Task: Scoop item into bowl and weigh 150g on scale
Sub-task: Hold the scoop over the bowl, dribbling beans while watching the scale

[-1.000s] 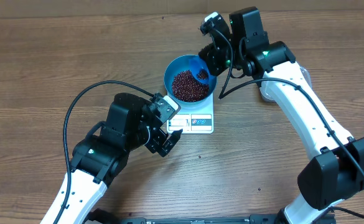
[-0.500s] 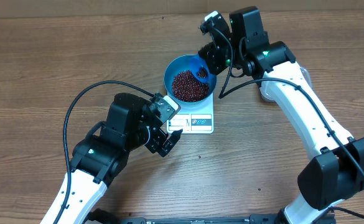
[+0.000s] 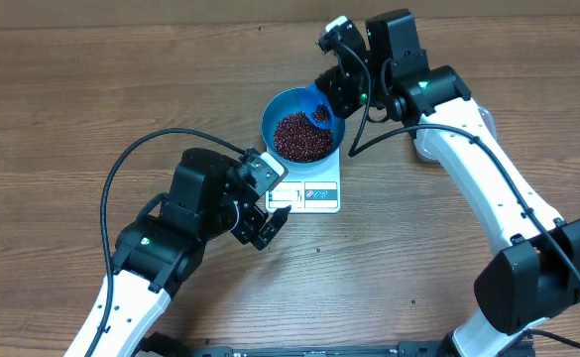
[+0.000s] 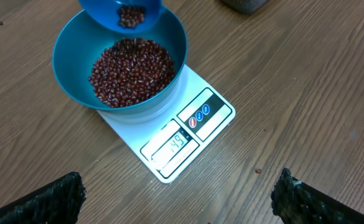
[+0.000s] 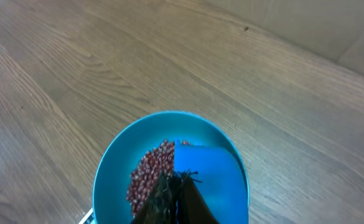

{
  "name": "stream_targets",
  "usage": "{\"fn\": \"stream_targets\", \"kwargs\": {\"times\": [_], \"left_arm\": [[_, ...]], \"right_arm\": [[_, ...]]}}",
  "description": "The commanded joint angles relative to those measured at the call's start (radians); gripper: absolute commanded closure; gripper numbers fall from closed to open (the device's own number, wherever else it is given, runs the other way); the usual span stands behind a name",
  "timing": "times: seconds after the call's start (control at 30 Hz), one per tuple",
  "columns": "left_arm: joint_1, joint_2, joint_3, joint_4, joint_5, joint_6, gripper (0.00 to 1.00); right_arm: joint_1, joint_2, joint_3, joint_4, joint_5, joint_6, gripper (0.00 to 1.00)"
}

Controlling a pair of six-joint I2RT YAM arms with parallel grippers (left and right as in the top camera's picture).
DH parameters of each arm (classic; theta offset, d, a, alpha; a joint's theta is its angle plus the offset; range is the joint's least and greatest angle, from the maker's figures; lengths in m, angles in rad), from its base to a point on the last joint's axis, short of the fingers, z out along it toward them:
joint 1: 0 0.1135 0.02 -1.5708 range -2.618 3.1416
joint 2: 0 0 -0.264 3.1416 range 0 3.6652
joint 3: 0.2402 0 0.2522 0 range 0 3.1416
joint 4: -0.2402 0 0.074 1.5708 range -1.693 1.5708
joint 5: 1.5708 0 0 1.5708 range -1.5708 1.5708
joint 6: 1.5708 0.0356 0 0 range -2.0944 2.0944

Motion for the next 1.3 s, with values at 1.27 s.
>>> {"fn": "stream_targets", "kwargs": {"times": [1.27], "left_arm": [[0.004,-0.011,-0.005,0.0,0.015,0.008,0.0]], "right_arm": [[0.014,-0.006,-0.001,0.034,0.002,0.004,0.96]]}}
